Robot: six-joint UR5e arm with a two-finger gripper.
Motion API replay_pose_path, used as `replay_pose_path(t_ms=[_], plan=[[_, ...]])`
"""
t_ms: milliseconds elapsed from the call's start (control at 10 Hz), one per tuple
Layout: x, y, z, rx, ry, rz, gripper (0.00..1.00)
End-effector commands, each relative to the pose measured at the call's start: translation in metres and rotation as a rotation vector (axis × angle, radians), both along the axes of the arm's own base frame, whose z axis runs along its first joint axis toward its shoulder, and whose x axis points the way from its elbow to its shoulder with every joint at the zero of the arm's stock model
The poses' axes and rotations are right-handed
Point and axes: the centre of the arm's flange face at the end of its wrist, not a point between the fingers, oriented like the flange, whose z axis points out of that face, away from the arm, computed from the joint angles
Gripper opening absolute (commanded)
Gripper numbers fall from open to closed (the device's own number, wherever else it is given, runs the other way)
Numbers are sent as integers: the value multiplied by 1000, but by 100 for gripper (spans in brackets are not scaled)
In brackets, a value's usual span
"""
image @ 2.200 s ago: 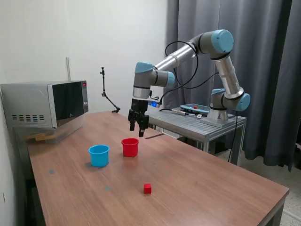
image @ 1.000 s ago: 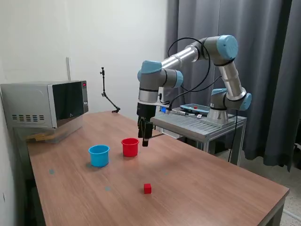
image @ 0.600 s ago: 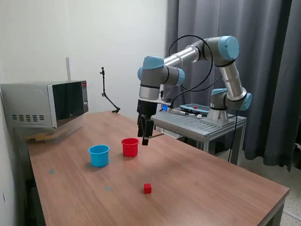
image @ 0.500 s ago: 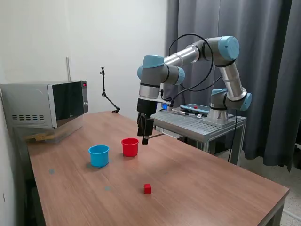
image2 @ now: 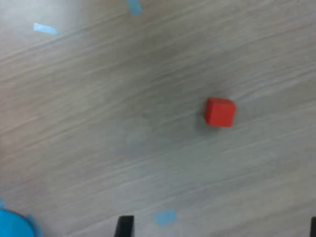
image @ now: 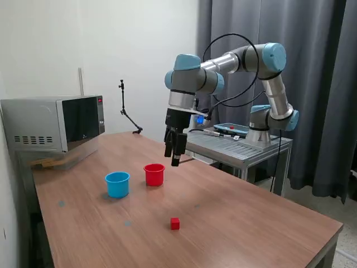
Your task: Place red objects in the red bin, and blue objects in the blue bin.
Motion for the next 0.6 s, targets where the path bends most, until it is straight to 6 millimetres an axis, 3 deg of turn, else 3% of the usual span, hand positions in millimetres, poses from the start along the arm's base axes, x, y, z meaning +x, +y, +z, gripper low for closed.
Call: replay_pose_path(t_ms=[0, 500], plan=[[2, -15, 1, -7, -8, -11, 100], [-5, -40, -39, -12, -46, -41, 100]])
